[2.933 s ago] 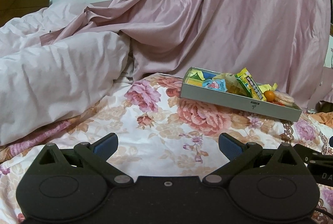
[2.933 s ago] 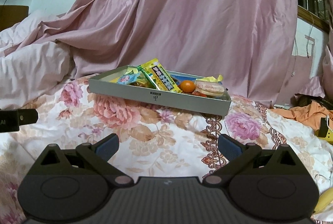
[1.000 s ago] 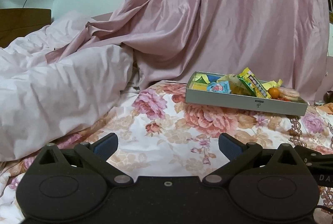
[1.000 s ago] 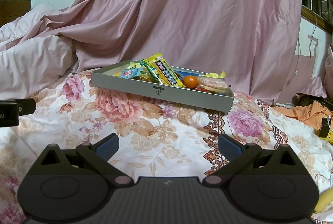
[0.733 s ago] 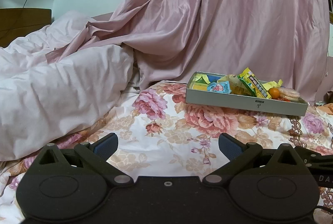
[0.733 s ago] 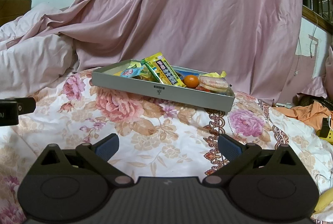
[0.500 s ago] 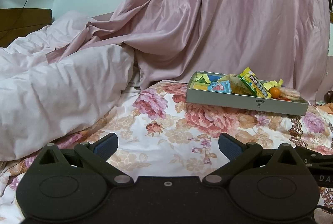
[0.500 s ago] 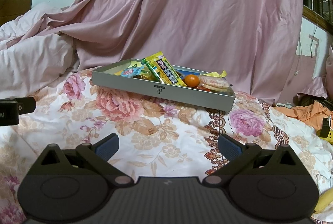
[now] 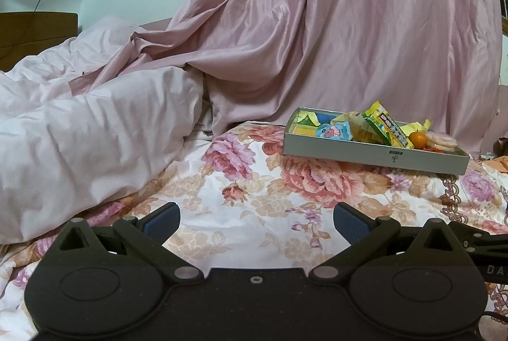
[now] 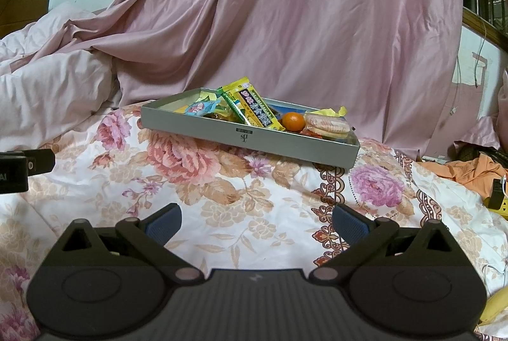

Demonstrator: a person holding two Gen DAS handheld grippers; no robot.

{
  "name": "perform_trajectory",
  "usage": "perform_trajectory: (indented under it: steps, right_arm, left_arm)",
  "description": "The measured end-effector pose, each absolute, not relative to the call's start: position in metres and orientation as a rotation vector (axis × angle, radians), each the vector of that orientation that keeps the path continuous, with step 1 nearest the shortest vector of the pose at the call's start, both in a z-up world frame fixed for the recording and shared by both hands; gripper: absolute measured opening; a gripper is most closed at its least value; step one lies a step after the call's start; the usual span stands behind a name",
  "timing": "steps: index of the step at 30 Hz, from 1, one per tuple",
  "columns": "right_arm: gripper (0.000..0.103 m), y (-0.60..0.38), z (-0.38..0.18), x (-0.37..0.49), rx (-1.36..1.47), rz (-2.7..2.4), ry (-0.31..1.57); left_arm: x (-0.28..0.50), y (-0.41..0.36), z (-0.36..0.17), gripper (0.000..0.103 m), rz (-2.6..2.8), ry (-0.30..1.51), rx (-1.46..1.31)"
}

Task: Organize snacks

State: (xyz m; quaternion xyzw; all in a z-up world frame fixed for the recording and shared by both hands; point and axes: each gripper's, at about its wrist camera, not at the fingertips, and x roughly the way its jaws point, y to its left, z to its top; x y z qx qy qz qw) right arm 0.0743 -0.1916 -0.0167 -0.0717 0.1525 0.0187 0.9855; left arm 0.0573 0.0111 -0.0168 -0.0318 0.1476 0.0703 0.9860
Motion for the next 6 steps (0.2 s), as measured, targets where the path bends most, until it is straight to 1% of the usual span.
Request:
perform_trajectory:
  steps: [6]
  right_arm:
    - [0.103,-0.1917,-0.0174,0.0746,-0.145,0.039,0.307]
  left_arm:
    - [0.0572,0.0111,-0.0173,0.102,0.142,0.298,-0.061]
